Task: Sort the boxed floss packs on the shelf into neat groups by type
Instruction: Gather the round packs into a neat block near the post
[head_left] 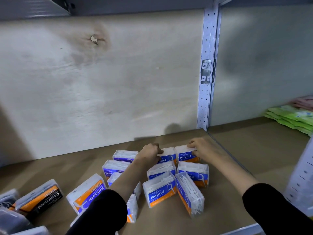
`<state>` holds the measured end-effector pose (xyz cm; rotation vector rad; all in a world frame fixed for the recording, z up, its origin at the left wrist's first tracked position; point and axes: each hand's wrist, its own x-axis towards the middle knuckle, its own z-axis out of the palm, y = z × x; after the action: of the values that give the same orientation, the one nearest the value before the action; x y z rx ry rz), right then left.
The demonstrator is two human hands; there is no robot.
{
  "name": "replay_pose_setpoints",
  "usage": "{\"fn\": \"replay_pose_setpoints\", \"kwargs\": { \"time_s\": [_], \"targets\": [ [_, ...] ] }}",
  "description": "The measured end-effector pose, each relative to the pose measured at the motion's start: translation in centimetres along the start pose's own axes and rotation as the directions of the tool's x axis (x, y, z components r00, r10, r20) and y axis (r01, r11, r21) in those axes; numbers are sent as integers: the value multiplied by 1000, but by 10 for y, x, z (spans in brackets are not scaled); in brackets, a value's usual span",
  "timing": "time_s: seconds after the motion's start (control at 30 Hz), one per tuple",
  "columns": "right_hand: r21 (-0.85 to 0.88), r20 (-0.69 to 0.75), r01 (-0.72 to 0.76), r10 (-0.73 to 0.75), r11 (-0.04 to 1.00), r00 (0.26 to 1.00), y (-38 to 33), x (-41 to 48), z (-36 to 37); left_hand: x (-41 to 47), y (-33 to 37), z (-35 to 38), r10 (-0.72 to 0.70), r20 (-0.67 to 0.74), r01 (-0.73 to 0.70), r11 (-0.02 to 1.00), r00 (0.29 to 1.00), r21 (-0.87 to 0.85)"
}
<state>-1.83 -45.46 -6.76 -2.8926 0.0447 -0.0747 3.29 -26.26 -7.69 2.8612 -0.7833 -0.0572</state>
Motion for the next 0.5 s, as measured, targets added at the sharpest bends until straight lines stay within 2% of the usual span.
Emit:
{"fn": "replay_pose_setpoints", "kwargs": {
  "time_s": [0.3,0.5],
  "targets": [
    [-5,17,6,-6,1000,1000,-2,-3,-2,0,2,-1,-12,3,12,1000,1000,-14],
    [-28,27,24,-23,999,999,-2,-5,-5,-3,2,-3,35,-7,-35,999,999,15]
  ]
}}
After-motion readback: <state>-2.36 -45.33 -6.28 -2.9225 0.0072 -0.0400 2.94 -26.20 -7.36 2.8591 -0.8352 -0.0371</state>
